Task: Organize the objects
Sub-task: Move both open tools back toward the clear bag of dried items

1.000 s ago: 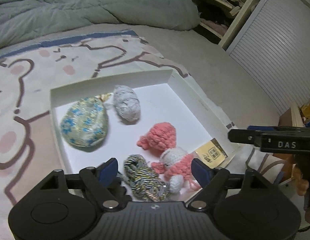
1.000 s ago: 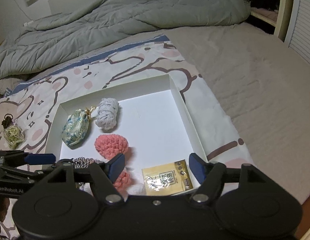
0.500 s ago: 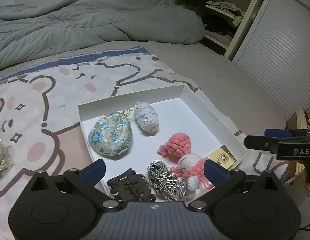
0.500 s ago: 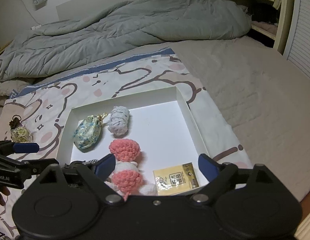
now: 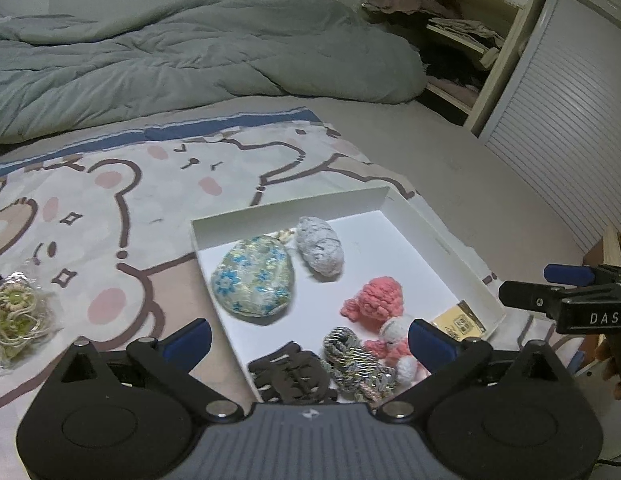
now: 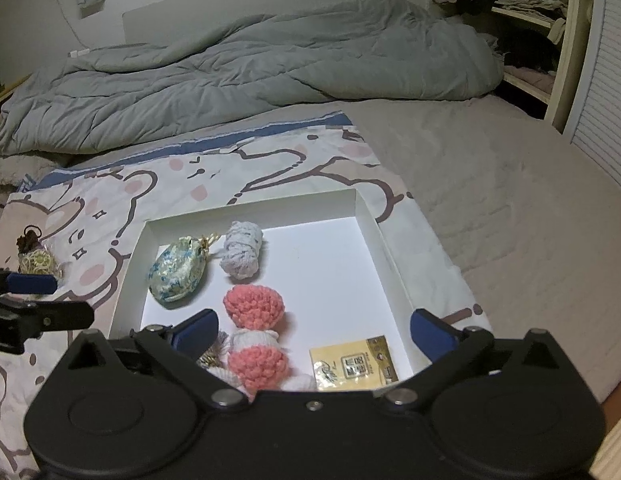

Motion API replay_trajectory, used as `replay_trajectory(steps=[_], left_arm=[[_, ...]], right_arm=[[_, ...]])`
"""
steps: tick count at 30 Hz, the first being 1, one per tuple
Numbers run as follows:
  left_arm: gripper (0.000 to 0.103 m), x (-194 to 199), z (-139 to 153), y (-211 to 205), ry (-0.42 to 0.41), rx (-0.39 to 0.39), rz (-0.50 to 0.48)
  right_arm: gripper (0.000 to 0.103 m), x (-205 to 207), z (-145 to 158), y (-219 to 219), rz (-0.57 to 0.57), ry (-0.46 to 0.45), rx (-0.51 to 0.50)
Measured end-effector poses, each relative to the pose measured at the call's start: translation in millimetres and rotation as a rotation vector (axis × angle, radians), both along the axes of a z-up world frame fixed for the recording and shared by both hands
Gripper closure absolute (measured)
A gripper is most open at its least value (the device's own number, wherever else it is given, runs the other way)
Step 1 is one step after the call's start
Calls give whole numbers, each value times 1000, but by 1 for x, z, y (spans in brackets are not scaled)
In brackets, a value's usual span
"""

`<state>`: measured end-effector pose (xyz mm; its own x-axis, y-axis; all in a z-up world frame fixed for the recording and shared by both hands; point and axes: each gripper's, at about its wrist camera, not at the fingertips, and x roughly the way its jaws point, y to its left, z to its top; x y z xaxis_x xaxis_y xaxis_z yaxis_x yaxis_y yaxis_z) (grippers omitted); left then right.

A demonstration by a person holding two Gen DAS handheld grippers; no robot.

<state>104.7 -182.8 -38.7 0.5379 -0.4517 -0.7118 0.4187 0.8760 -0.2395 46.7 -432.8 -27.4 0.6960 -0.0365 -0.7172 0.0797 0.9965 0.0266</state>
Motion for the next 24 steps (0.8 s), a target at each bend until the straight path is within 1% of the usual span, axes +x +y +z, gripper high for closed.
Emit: replay_trajectory(steps=[8,16,24], left_arm=[[0,8,5,38,-13,10,81],[0,12,10,79,-37,39,153],[0,15,8,124,-38,59,225]], right_arm=[[0,14,4,27,48,-21,15],[0,34,4,67,112,-26,33],[0,51,4,113,206,-28,29]])
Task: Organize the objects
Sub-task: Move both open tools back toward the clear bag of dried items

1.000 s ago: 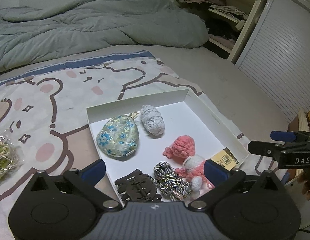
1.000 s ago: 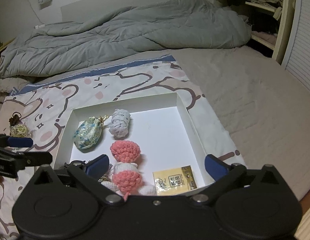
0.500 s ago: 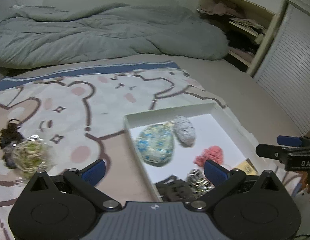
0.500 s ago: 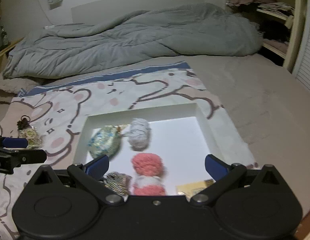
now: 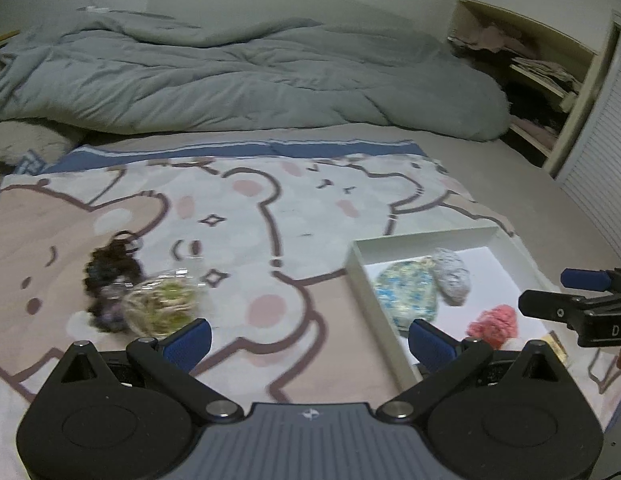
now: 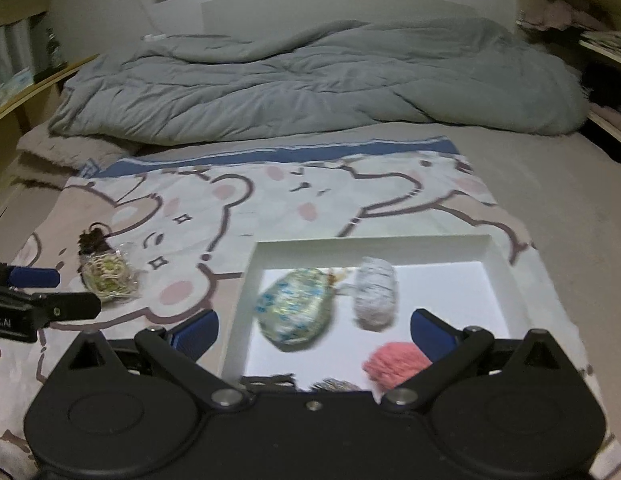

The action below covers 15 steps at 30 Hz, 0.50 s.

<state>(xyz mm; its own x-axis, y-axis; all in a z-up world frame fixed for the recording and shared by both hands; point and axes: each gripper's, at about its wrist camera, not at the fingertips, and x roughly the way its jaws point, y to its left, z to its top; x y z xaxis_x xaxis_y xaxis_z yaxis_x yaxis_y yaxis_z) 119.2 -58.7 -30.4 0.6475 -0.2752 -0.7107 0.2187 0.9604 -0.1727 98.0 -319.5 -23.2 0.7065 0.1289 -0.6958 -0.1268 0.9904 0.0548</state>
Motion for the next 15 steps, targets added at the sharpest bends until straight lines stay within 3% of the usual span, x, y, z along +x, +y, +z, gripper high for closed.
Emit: replay_trajectory(steps=[15], left_arm=[[0,-3,3,77,-14,20,99]], right_arm=[[0,25,-7,74,124,10,-1]])
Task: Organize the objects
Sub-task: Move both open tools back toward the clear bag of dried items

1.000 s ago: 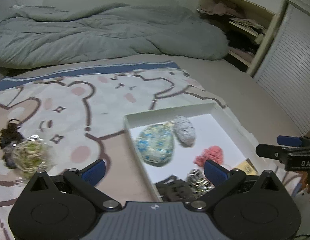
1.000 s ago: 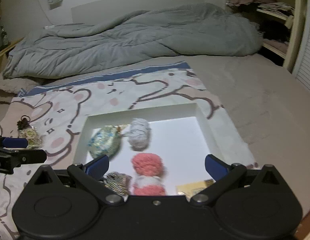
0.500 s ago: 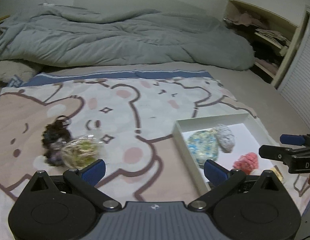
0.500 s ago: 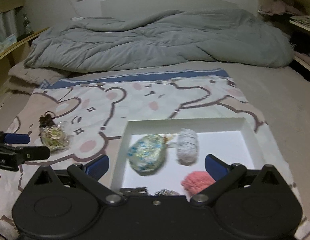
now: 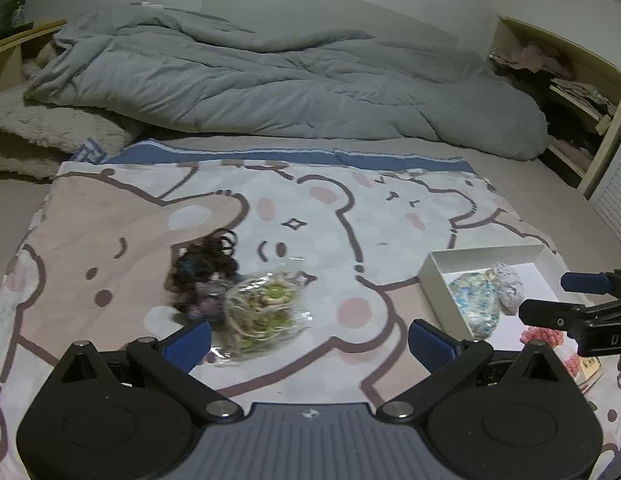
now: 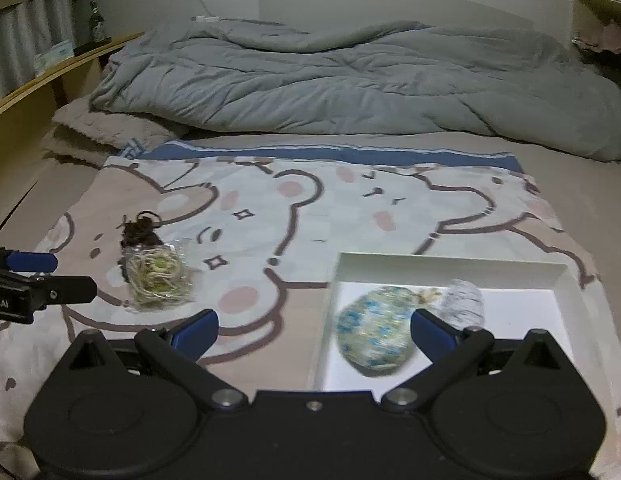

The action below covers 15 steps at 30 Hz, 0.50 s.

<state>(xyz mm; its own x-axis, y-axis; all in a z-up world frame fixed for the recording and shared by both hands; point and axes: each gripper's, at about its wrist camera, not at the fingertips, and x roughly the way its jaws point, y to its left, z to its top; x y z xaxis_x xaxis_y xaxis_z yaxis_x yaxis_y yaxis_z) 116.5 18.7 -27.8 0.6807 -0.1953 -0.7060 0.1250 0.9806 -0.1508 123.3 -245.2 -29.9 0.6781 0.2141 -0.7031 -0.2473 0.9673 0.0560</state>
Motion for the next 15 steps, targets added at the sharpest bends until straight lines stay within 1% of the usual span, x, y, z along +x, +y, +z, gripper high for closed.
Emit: replay_trajectory(steps=[7,15], left_arm=[[0,3,2,29,-16,16,49],[0,8,4,60,-29,-8,120]], right_arm=[[0,7,0,32,43,-18,11],[0,12,-2,49,40,-43,55]])
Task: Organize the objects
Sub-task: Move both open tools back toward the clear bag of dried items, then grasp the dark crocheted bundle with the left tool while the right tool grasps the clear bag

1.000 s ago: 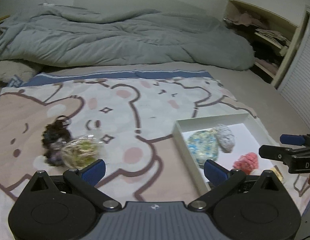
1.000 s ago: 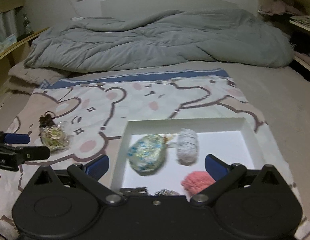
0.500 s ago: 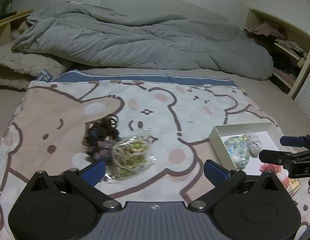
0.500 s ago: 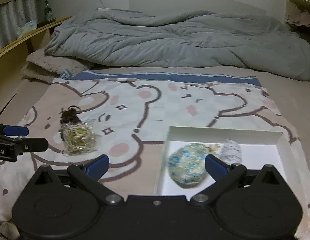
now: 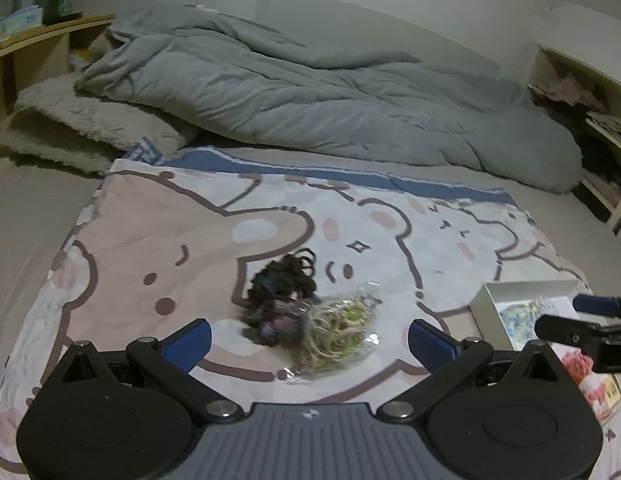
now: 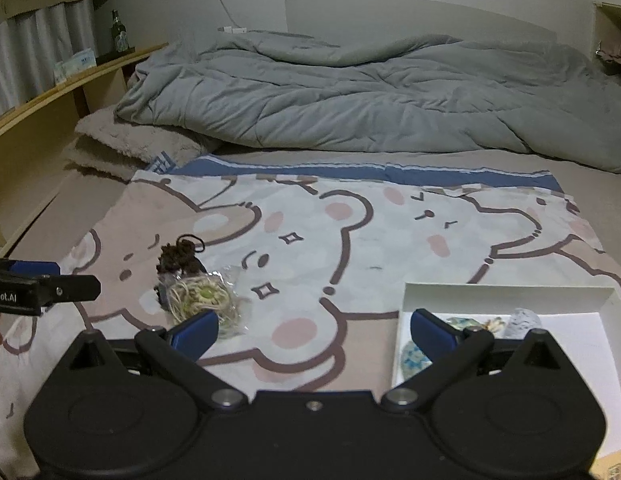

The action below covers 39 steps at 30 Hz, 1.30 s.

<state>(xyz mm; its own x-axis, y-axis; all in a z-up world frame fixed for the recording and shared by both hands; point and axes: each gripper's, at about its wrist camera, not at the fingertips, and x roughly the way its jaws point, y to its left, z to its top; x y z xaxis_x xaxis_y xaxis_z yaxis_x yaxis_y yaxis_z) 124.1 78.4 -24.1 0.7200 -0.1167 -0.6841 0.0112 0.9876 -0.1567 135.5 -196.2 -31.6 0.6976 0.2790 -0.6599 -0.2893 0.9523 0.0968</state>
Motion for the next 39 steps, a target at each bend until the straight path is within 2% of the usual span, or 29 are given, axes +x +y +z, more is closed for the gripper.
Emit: replay_trajectory(steps=[4,8,15,19,23,25,28,31,34,39], left_arm=[[0,3,0,10,-21,8,52],[0,8,-2,17,-62,42,58],[0,40,-11,38,-46,28,113],[0,64,-25,40,-7,38,103],[0,82,-40,44,40,-18,79],[0,88,-46,44,62,-48,64],[0,96,-53,41,75,-53,30],[2,104,-62,37,105,-67,3],[8,111,-72,37,139,-97,10],[15,123,-87,34,179,-124,30]], right_arm=[[0,3,-3,8,-6,11,4],[0,3,-3,12,14,0,16],[0,3,-1,29,51,-33,62],[0,7,-5,42,76,-34,85],[0,14,-21,61,69,-61,72],[0,22,-33,73,69,-30,32],[0,34,-52,89,66,9,9],[0,43,-71,108,112,21,-31],[0,46,-86,125,150,24,-73],[0,56,-104,141,143,57,-57]])
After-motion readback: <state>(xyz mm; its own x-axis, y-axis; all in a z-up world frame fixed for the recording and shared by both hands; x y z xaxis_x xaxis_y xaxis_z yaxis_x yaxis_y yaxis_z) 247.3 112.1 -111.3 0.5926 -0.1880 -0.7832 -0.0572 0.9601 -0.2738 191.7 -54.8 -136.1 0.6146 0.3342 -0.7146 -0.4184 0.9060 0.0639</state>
